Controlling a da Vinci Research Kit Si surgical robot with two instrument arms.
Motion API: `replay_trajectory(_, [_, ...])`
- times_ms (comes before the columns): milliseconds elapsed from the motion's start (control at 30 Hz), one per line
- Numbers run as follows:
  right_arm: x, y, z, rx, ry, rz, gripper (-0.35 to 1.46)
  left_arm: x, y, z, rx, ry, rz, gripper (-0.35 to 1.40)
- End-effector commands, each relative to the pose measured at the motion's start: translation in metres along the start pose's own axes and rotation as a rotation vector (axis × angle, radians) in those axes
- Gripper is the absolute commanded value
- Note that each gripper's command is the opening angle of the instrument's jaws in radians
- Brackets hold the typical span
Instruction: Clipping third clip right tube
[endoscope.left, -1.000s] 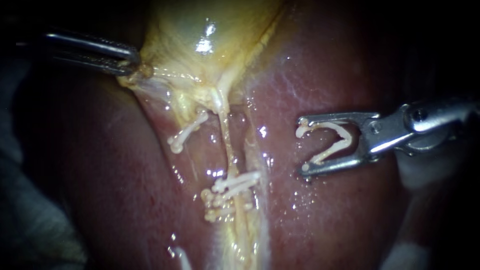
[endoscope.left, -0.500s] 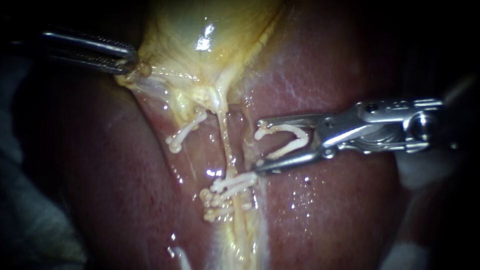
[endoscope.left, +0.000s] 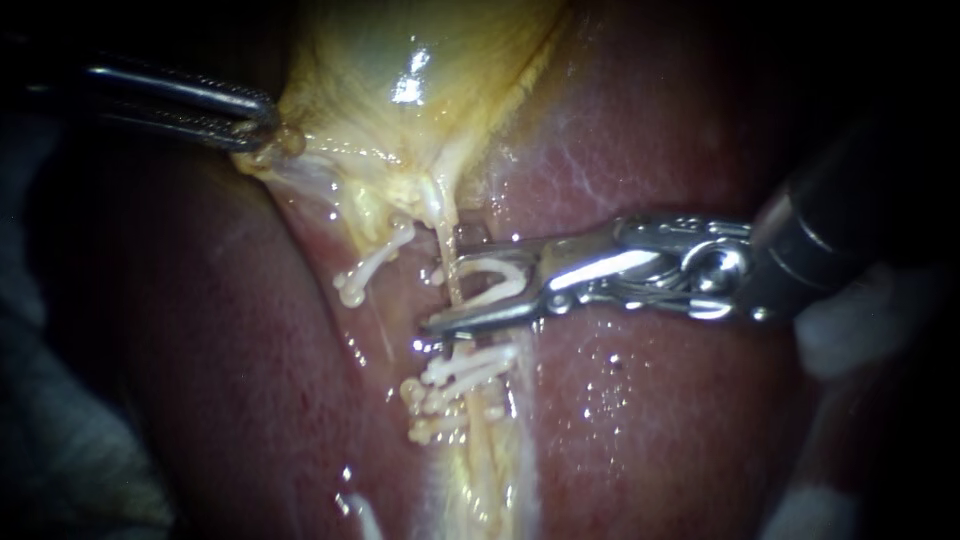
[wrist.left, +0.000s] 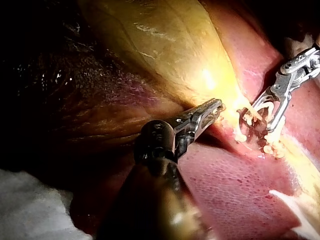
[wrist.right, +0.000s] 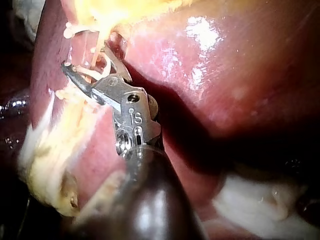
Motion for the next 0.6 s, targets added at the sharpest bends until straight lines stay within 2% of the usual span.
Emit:
replay_trajectory(33, [0.0002,-0.0001,0.0002,0.023,0.02,0.015,0.49,0.0,0.0,0.0,0.0,0.0,0.0,-0.35])
replay_trajectory(233, [0.0013,-0.0013,0.0004,0.109,0.118,0.056,0.48,0.0,0.0,0.0,0.0,0.0,0.0,-0.35])
replay_trajectory(333, [0.0022,-0.0018,0.0001,0.128,0.147,0.073,0.45,-0.0001,0.0,0.0001,0.001,0.001,0.001,-0.35])
replay_trajectory(500, [0.0029,-0.0021,-0.0003,0.138,0.158,0.09,0.39,-0.0002,0.0,0.0003,0.002,0.001,0.001,-0.35])
replay_trajectory(600, [0.0028,-0.0022,-0.0007,0.141,0.156,0.101,0.25,-0.0002,0.0,0.0003,0.002,0.001,0.001,-0.35])
